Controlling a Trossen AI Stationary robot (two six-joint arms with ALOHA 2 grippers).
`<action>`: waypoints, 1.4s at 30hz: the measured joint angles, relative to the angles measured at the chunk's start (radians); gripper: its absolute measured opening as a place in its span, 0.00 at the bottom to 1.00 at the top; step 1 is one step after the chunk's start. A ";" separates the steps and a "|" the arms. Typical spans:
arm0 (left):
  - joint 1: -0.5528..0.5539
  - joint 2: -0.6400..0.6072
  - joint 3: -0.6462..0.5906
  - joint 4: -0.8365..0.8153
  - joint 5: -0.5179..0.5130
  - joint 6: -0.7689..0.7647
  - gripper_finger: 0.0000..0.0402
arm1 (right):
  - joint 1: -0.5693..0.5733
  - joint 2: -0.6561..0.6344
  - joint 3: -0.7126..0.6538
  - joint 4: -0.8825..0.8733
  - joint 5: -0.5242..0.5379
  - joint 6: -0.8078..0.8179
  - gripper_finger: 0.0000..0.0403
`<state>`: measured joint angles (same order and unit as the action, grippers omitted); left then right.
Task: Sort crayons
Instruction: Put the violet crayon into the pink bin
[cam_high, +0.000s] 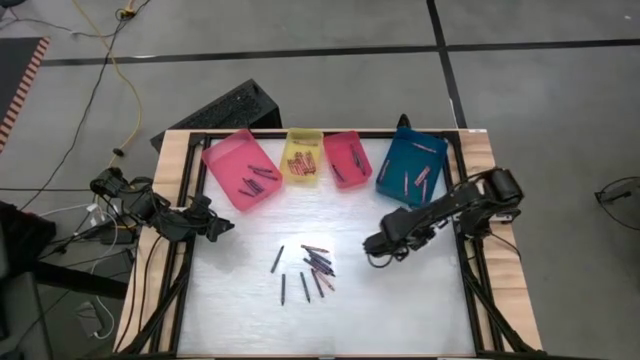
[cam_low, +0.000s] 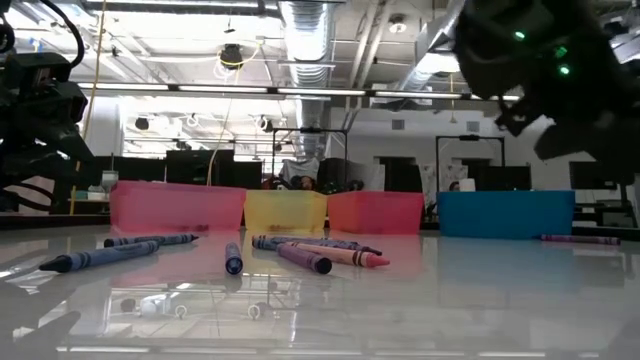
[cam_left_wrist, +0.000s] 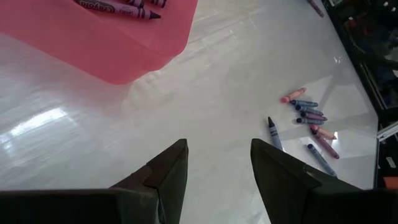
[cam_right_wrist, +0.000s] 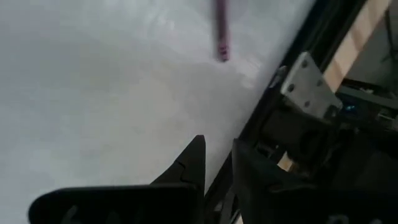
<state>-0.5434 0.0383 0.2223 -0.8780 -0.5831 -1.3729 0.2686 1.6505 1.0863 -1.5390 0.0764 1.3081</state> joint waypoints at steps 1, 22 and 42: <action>0.000 0.000 0.000 0.000 0.000 0.000 0.41 | -0.001 -0.017 -0.028 0.006 0.014 0.012 0.19; 0.000 0.000 0.000 0.000 0.001 0.000 0.41 | -0.062 -0.107 -0.359 0.229 0.224 0.187 0.19; 0.000 0.000 0.000 0.000 0.001 0.000 0.41 | -0.187 -0.106 -0.402 0.482 0.256 0.066 0.19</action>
<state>-0.5435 0.0387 0.2223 -0.8776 -0.5823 -1.3727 0.0813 1.5448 0.6844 -1.0572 0.3324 1.3738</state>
